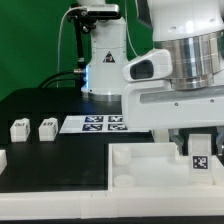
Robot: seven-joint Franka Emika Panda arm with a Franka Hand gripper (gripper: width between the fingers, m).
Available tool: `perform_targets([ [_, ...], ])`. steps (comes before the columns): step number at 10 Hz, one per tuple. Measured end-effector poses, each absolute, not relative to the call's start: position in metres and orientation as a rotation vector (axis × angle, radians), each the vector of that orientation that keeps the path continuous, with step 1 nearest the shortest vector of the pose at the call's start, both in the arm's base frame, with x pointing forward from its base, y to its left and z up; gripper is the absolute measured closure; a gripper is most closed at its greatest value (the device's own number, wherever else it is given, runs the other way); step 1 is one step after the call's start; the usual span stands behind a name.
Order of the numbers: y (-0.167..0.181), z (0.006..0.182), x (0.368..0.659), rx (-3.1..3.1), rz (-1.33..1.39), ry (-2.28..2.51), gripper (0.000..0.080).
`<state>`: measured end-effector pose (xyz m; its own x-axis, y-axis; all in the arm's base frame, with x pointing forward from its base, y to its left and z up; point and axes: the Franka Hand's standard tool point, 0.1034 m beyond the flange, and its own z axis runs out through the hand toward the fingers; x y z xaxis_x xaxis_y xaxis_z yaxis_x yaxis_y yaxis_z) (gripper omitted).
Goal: Assemble one leg
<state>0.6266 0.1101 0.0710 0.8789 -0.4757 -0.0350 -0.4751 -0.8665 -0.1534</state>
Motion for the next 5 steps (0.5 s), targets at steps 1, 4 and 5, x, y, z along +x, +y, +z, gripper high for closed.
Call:
perform_targets([
  [1,0.109,0.0704,0.6267,-2.812,0.013,0.958,0.0508],
  [4,0.105,0.0714,0.6271,-2.385,0.149,1.694,0.0508],
  [5,0.1049,0.0716,0.6269,-2.267,0.186,1.835,0.0507],
])
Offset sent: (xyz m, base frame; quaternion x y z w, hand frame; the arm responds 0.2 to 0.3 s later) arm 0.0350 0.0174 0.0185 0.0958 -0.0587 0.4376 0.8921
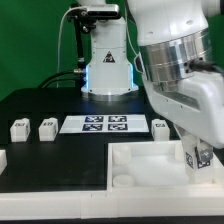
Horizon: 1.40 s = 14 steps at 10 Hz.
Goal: Assemble one leg
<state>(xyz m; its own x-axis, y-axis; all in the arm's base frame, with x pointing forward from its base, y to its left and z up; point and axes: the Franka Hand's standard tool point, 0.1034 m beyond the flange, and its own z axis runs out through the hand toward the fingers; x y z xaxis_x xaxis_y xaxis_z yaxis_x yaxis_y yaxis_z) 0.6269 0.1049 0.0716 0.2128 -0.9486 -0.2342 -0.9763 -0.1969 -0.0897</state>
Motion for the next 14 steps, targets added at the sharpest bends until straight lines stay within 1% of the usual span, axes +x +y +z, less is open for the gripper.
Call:
perform_targets([
  [2,0.109,0.072,0.625,-2.191,0.204,1.957,0.0506],
  [4,0.114,0.071,0.623,-2.258,0.193,1.895,0.0506],
  [5,0.115,0.069,0.623,-2.323,0.176,1.814,0.0444],
  [6,0.122,0.065,0.621,-2.445,0.151,1.661,0.0255],
  [7,0.127,0.065,0.618,-2.559,0.138,1.493,0.0255],
  [8,0.129,0.066,0.618,-2.662,0.113,1.3,0.0183],
  [9,0.128,0.065,0.618,-2.721,0.099,1.171,0.0156],
  [11,0.126,0.065,0.619,-2.814,0.075,0.924,0.0151],
  [12,0.119,0.066,0.62,-2.928,0.041,0.606,0.0151],
  [14,0.115,0.069,0.624,-3.015,0.0,0.148,0.015],
])
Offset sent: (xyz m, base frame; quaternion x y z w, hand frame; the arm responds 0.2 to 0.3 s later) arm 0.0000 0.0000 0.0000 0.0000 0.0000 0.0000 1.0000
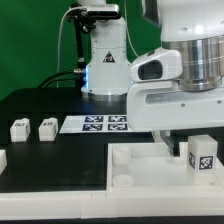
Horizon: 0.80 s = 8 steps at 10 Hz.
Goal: Assemble one leg
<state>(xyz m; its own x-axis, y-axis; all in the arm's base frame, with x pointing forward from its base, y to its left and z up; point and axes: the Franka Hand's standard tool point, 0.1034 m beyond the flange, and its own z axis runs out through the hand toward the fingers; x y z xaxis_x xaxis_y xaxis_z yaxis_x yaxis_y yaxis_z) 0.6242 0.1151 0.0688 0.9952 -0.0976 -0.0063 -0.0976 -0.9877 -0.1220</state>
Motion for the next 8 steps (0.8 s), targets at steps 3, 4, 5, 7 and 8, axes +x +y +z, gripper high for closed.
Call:
perform_targets([
  [3,0.1152,0.0678,0.6236,-3.014,0.0,0.092,0.0272],
  [4,0.1151,0.0677,0.6235,-3.013,0.002,0.127,0.0411],
  [5,0.1156,0.0676,0.6233,-3.006,0.009,0.231,0.0411],
  [7,0.1164,0.0676,0.6232,-2.957,0.032,0.58,0.0505],
  [8,0.1169,0.0678,0.6235,-2.911,0.045,0.786,0.0505],
])
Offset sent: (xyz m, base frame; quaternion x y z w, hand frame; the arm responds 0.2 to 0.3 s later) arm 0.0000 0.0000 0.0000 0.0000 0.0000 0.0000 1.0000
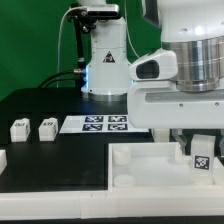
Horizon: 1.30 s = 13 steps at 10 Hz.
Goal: Assemble one leg
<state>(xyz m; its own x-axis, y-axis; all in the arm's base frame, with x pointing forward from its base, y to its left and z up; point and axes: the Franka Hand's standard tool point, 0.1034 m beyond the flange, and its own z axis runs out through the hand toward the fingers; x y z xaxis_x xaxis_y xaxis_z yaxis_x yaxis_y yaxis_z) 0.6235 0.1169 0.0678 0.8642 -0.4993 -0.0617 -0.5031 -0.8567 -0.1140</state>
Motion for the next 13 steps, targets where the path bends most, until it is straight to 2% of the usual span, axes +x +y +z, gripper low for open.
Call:
perform_targets([
  [3,0.1148,0.0682,0.6279,-2.539,0.137,1.591,0.0505],
  [6,0.115,0.0686,0.629,-2.088,0.248,2.095,0.0505],
  [13,0.1112,0.0703,0.6318,-1.571,0.266,2.549,0.0504],
])
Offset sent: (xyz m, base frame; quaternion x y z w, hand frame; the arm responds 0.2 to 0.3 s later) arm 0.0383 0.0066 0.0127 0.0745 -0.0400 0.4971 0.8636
